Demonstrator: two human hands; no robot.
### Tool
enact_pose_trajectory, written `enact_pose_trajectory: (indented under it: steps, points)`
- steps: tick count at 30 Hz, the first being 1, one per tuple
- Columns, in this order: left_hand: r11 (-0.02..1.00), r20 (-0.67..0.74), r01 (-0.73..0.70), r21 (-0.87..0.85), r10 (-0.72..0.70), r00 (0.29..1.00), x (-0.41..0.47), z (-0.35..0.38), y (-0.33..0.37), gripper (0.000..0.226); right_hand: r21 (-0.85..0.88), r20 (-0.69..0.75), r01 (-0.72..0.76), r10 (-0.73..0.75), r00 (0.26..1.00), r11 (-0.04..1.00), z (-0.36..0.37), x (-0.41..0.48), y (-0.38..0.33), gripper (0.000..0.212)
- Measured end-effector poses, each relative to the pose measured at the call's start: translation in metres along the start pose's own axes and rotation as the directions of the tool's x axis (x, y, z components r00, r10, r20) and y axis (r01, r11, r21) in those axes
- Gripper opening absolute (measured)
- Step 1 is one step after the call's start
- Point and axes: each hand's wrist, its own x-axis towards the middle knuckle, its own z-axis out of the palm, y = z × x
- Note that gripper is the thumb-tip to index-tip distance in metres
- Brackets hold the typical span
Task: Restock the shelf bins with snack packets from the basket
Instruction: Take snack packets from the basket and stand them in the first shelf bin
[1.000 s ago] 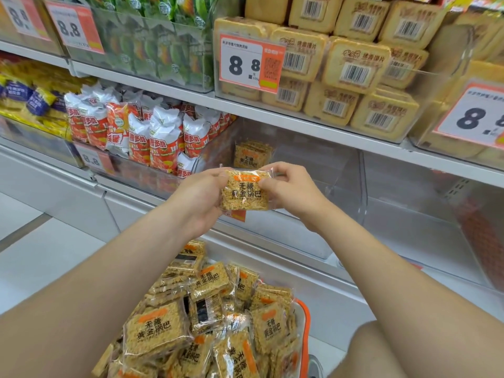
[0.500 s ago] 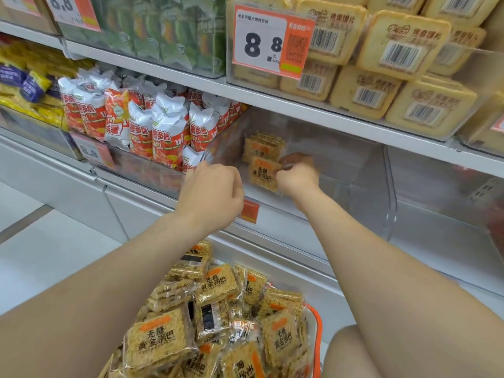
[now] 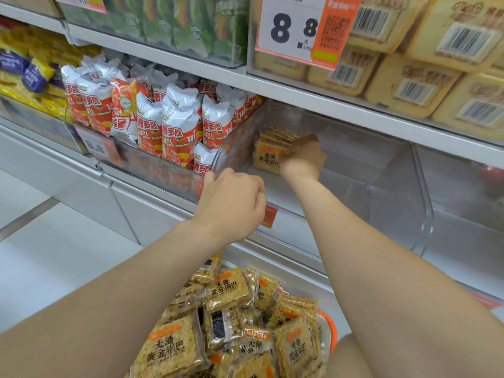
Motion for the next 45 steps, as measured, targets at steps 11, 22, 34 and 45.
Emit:
enact_pose_trajectory:
  steps: [11,22,34,45]
  points:
    - [0.999,0.000,-0.027,-0.027,0.027,1.000,-0.002,-0.003,-0.002,0.027,0.183,0.155,-0.183,0.155,0.976,0.966,-0.017,-0.005,0.008,0.058]
    - [0.996,-0.015,0.081,-0.043,-0.082,0.997,-0.014,-0.030,-0.010,0.010,0.171,0.134,0.556,-0.578,0.805,0.814,-0.077,-0.079,0.000,0.020]
    - [0.962,0.805,-0.101,0.253,-0.152,0.573,-0.038,-0.024,-0.032,0.035,-0.039,0.983,0.899,-0.143,0.112,0.436,-0.049,-0.174,0.029,0.035]
    - [0.953,0.781,-0.061,0.295,-0.204,0.591,-0.031,-0.028,-0.036,0.039,-0.152,0.983,0.928,-0.046,0.179,0.341,-0.020,-0.194,0.050,0.063]
